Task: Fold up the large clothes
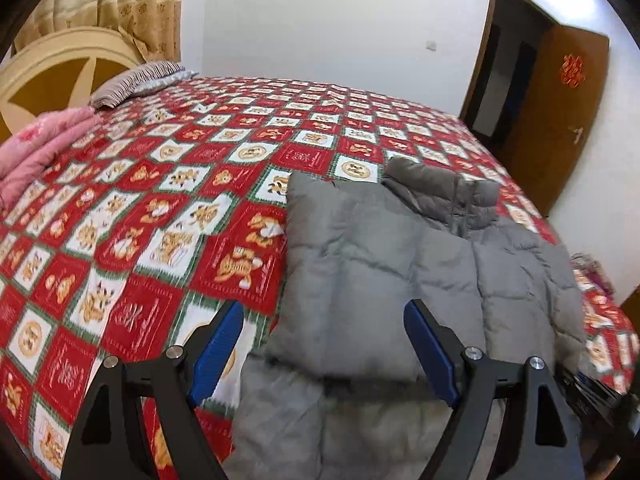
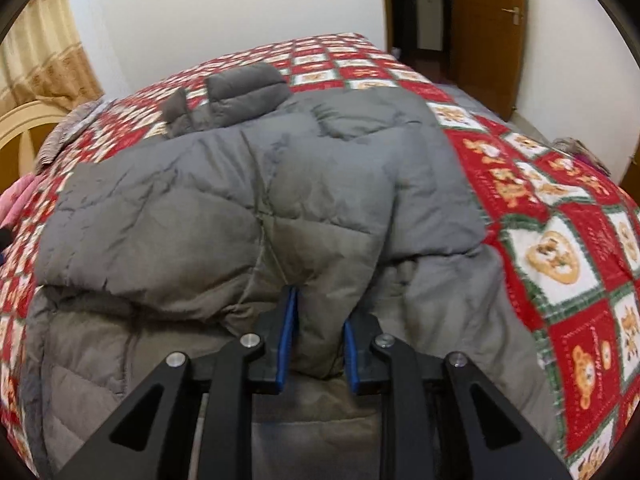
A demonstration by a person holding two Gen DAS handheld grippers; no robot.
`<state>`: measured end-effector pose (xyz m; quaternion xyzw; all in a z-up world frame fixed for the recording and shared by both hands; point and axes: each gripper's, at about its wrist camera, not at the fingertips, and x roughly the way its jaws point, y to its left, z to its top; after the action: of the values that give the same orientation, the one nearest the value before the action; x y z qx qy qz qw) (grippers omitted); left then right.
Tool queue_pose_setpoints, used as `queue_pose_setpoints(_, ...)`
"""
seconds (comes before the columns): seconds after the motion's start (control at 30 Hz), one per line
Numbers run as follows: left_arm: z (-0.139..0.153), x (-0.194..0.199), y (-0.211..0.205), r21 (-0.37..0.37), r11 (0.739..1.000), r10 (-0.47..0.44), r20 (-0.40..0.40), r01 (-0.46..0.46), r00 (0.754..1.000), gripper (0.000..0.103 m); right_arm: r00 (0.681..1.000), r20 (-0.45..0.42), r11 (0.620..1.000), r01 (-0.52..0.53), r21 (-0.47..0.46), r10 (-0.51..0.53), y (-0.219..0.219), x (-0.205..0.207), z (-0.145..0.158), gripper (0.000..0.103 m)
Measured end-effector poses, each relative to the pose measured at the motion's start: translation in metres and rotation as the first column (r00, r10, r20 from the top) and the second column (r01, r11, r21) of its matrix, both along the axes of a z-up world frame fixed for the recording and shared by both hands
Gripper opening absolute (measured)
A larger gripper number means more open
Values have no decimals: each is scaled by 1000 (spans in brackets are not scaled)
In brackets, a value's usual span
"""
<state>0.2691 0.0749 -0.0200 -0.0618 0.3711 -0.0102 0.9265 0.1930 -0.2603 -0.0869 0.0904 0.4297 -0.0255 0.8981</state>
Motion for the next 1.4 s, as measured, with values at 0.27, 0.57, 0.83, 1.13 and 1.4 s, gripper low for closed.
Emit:
queue_pose_setpoints(0.27, -44, 22, 5, 56, 998, 42, -108, -37, 993, 83, 994, 106, 998, -9, 64, 2, -25, -26, 33, 79)
queue_pose_setpoints(0.57, -23, 26, 7, 51, 996, 71, -66, -67, 995, 83, 978, 206, 997, 14, 76, -30, -27, -8, 78, 48)
queue_pose_setpoints(0.83, -21, 59, -19, 108, 993, 43, -58, -37, 997, 83, 994, 110, 999, -26, 35, 22, 5, 38, 32, 48)
queue_pose_setpoints(1.13, -72, 69, -7, 139, 989, 58, -66, -48, 996, 96, 996, 71, 998, -58, -9, 59, 16, 51, -7, 49)
queue_pose_setpoints(1.4, -85, 76, 7, 30, 998, 62, -106, -59, 992, 101, 996, 61, 998, -65, 14, 64, 12, 53, -15, 49)
